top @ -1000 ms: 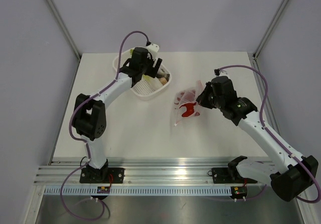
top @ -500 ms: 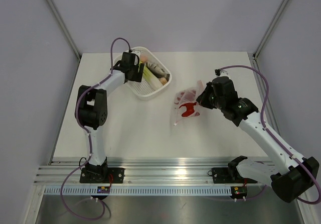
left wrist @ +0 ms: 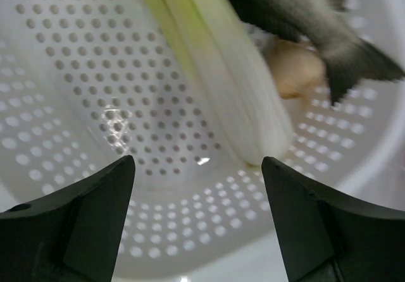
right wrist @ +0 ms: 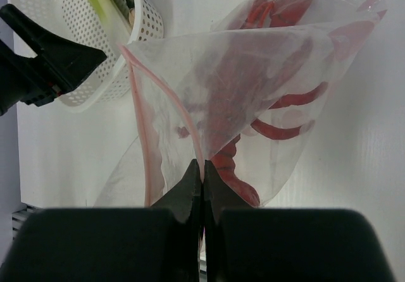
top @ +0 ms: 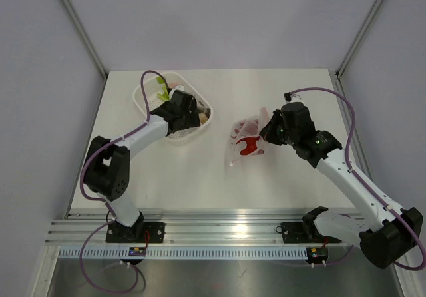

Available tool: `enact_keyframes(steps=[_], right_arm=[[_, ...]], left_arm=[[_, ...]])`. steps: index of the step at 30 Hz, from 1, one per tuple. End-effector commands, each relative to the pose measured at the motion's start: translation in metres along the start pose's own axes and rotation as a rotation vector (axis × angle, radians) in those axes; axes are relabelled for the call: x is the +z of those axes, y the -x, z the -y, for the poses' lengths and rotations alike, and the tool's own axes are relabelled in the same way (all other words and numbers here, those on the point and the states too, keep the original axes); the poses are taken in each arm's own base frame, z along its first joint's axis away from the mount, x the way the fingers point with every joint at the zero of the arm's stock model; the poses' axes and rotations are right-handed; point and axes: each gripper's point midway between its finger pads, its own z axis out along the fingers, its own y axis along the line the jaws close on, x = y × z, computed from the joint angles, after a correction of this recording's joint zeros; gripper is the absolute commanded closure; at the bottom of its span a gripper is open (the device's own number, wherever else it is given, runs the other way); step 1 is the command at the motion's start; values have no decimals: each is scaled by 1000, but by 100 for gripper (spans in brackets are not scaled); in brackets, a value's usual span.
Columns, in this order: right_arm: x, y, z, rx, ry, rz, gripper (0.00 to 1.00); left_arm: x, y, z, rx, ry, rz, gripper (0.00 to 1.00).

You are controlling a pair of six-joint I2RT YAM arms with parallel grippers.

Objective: Place the food in the zip-top bag and seal the zipper
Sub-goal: Adjust the bin at the center of the board.

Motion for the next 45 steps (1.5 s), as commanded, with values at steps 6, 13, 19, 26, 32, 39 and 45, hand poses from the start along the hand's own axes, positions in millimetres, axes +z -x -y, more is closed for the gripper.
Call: enact_keyframes(steps=[6, 13, 19, 26, 32, 39, 45], right_arm=[[-3, 9, -15, 22, 76, 32, 99], [-6, 7, -13, 18, 72, 27, 99], [-12, 4, -7, 13, 59, 34, 99], [-14, 3, -6, 18, 61, 40, 99], [-11, 3, -10, 15, 75, 29, 99], [-10, 4, -12, 15, 80, 32, 99], [-6, 3, -14, 10, 85, 18, 99]], left_arm=[[-56, 54, 20, 124, 26, 193, 16], [-28, 67, 4, 175, 64, 132, 17], [10, 106, -26, 68, 101, 102, 15], [55, 105, -106, -88, 206, -4, 15], [62, 52, -137, -215, 239, -86, 17], [20, 3, -122, -438, 177, -37, 20], [-24, 18, -67, -186, 132, 43, 16]])
